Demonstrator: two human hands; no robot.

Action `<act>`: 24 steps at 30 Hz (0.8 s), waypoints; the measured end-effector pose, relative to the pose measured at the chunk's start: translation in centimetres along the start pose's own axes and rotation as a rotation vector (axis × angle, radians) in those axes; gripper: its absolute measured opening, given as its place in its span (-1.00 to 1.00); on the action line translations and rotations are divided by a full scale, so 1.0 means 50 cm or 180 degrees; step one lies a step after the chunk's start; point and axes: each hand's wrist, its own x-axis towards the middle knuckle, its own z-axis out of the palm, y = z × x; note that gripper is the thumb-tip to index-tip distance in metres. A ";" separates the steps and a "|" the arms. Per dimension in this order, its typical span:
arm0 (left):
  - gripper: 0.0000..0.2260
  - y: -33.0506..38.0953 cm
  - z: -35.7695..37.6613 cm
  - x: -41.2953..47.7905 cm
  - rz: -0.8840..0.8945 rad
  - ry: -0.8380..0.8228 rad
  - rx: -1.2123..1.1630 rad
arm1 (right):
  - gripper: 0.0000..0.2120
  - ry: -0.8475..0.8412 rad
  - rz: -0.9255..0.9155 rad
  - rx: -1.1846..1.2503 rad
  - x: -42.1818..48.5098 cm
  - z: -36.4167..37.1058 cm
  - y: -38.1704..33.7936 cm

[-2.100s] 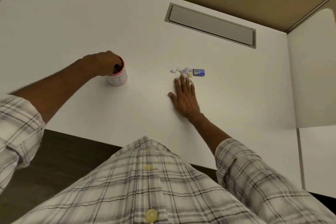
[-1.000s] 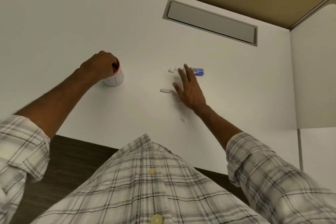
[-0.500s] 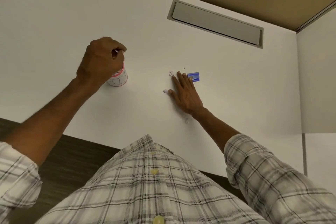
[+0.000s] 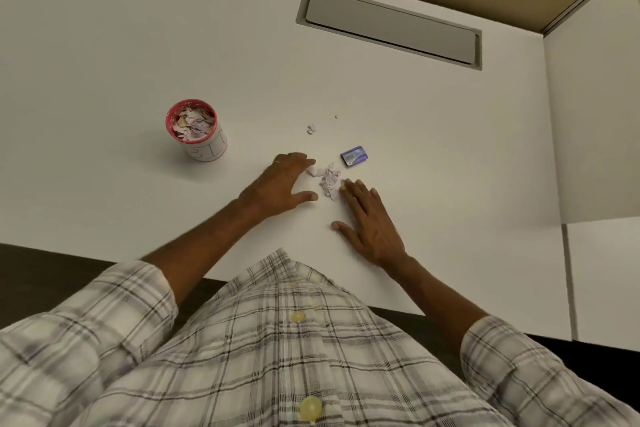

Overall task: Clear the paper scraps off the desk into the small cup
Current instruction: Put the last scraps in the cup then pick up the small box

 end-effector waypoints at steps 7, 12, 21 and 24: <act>-0.11 0.035 0.043 0.012 0.0055 -0.0175 0.0286 | -0.77 0.0665 -0.0228 0.0305 0.077 -0.032 -0.009; -0.20 0.046 0.043 0.028 0.0249 -0.0118 0.0718 | -0.58 0.0505 0.0281 0.0377 0.078 -0.084 0.026; -0.71 0.035 0.076 0.024 0.0924 0.0204 0.0679 | 0.19 -0.0078 0.0470 0.0291 -0.191 -0.039 0.076; -0.75 0.014 0.080 0.003 0.0811 0.0491 0.0405 | 0.17 0.0100 0.0793 0.0258 -0.178 -0.015 0.047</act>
